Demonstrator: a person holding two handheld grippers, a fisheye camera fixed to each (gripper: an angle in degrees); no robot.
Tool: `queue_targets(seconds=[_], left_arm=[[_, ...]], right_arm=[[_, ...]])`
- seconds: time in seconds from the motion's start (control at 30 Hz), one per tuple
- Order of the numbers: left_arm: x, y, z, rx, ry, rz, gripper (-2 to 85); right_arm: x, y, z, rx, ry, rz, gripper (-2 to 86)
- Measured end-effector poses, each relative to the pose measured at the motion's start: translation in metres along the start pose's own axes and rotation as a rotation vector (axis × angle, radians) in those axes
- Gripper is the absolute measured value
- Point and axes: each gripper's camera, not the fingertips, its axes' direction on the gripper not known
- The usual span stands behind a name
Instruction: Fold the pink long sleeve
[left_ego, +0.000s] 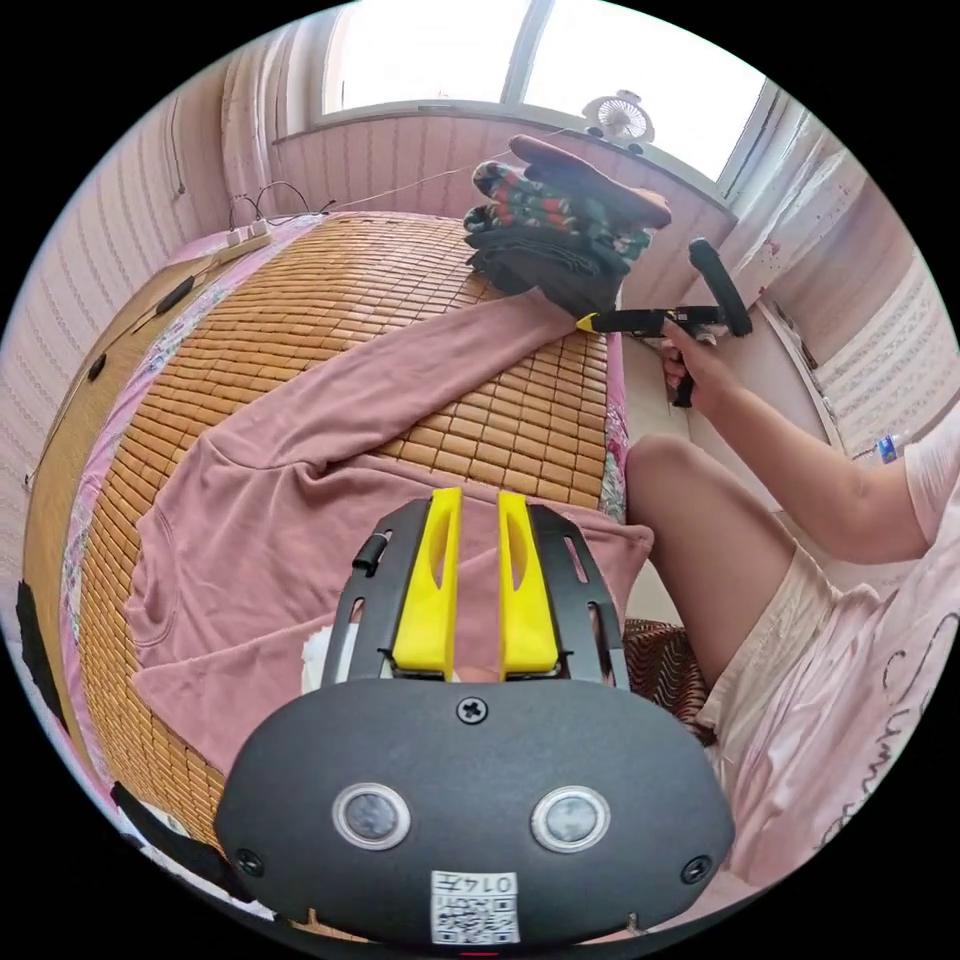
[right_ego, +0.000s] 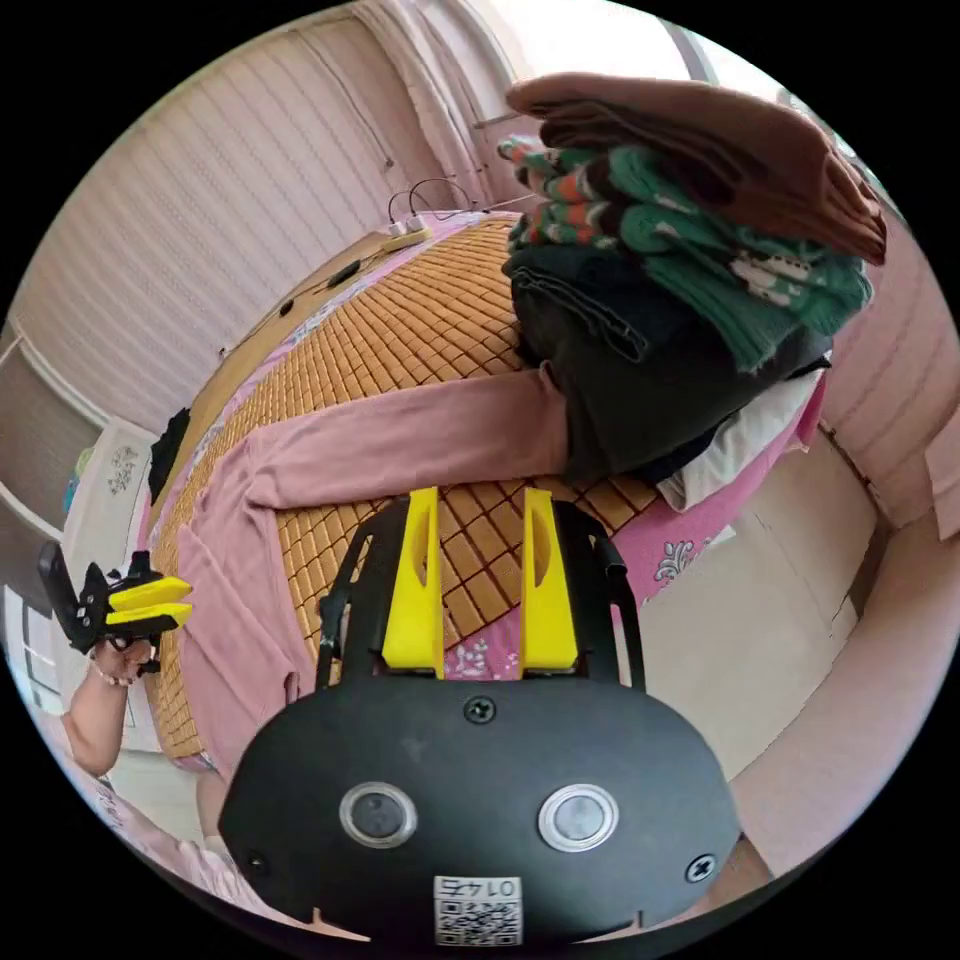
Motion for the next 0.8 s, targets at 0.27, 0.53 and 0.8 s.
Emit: queue_targets(seconds=[0.27, 0.53, 0.8], left_arm=[[-0.044, -0.114, 0.040, 0.068, -0.019, -0.001, 7.1], [-0.051, -0.199, 0.116, -0.069, -0.036, -0.018, 9.0], [-0.048, -0.205, 0.132, -0.141, -0.059, 0.006, 2.5]], right_arm=[[0.011, -0.003, 0.007, 0.079, 0.081, 0.009, 9.4], [-0.004, 0.008, 0.004, 0.093, 0.210, -0.100, 7.4], [-0.012, 0.037, -0.007, 0.098, 0.212, -0.133, 0.0]])
